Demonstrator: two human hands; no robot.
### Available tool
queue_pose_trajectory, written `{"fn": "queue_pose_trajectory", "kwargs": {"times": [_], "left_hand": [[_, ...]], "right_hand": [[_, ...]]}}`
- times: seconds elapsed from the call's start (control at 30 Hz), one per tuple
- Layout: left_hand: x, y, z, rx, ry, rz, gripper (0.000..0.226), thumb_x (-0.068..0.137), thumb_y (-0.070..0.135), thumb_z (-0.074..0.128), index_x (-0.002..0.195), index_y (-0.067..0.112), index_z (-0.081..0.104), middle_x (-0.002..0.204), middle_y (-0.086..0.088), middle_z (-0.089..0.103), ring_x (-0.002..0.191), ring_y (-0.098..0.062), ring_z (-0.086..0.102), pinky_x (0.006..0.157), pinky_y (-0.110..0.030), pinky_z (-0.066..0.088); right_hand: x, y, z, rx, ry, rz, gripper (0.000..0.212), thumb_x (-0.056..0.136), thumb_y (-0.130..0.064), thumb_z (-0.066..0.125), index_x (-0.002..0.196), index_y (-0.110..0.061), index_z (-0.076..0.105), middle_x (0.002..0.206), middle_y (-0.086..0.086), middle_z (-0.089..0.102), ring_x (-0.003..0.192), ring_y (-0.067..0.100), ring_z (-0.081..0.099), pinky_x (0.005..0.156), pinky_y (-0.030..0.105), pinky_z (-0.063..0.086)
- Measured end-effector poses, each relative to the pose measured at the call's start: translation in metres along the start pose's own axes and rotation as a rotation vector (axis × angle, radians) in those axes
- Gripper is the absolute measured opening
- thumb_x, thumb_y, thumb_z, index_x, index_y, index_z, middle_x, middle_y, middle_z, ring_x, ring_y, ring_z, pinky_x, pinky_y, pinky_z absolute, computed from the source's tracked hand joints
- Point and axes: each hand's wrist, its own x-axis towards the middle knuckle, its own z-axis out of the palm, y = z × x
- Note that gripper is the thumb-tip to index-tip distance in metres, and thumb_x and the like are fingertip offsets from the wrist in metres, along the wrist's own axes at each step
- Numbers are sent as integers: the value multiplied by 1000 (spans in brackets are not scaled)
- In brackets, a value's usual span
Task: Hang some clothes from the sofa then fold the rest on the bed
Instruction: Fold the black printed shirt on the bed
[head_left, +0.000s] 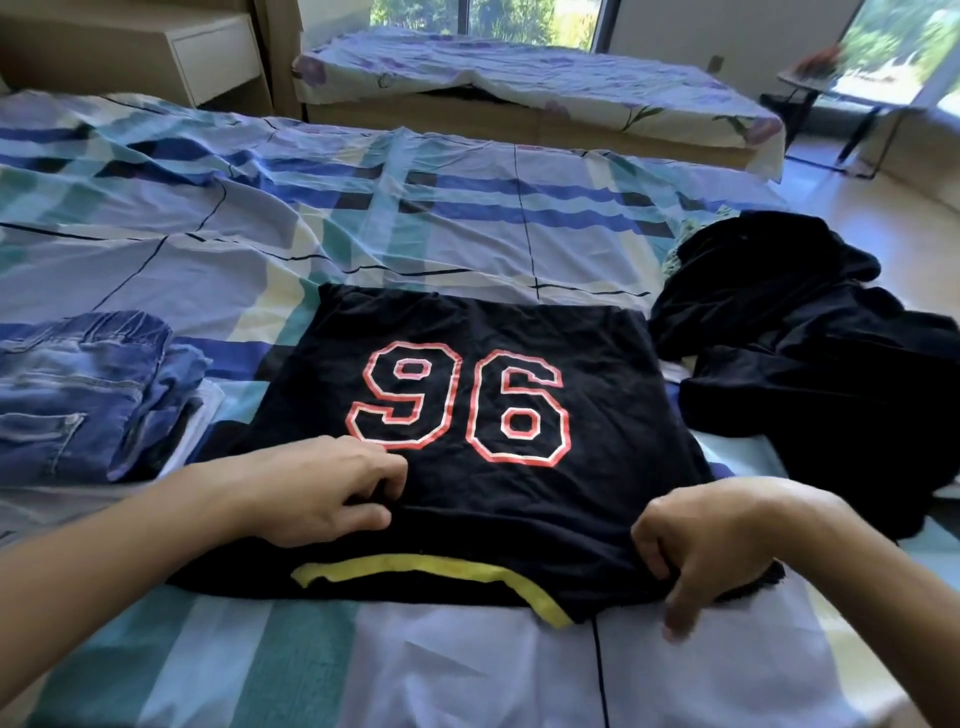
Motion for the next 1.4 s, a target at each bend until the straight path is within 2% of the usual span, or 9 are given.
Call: {"fn": "queue_pose_trajectory", "kwargs": {"times": [0.2,0.33,0.5,0.63,0.73,0.83,0.93,1.13,1.4], "left_hand": [[16,-8,0,-121,-13,-50,46,86,76,43,92,31,51,90,12,58,83,-6,54,82,-31,47],[51,-38,-4,-152,279,-95,47,84,76,35,87,33,52,89,15,54,89,-1,51,85,-31,47],[113,-99,-24,0,566,-376,38,92,56,49,111,25,61,111,1,55,109,-23,51,94,-43,44],[146,-145,-47,-38,744,-612,40,97,32,58,133,15,59,137,-15,52,129,-38,43,105,-49,39],[160,-168,-64,-34,571,-575,53,100,30,55,151,23,43,154,-8,44,141,-33,39,112,-46,37],[166,-180,-76,-17,336,-513,55,96,29,64,147,22,45,143,-13,56,130,-33,52,106,-39,43],[164,-188,-87,97,298,-492,45,90,31,72,131,19,60,128,-11,65,118,-32,59,100,-38,47],[143,-184,-107,204,541,-467,18,90,28,70,101,16,65,114,-17,66,108,-38,61,89,-43,45],[45,-139,-122,95,697,-168,21,88,18,74,87,16,54,78,-7,57,76,-34,59,67,-38,39]], "right_hand": [[48,23,-8,307,777,-50,42,85,-71,54,102,-33,56,99,-15,54,95,3,52,85,30,47],[102,31,-23,355,869,-107,67,95,-62,49,153,-32,33,156,-3,30,146,16,29,120,35,25],[154,69,-67,753,1155,234,48,100,-40,53,140,-15,49,143,13,40,136,33,41,113,45,34],[175,107,-97,989,1030,381,50,99,-33,56,141,-9,44,141,26,40,132,42,43,113,42,35],[180,120,-120,868,922,343,72,90,-30,70,152,-14,38,149,23,42,139,41,36,116,40,32],[181,122,-141,599,802,237,86,78,-26,80,153,-22,37,146,12,51,139,34,38,116,42,33],[183,125,-153,407,702,234,65,73,-23,85,133,-24,59,129,7,62,122,28,56,104,40,46],[154,126,-152,191,1037,319,21,86,-33,74,100,-17,69,108,15,68,108,35,62,89,40,48],[67,130,-110,404,1163,-49,34,84,-26,80,67,-15,53,68,6,58,69,28,56,69,43,45]]}}
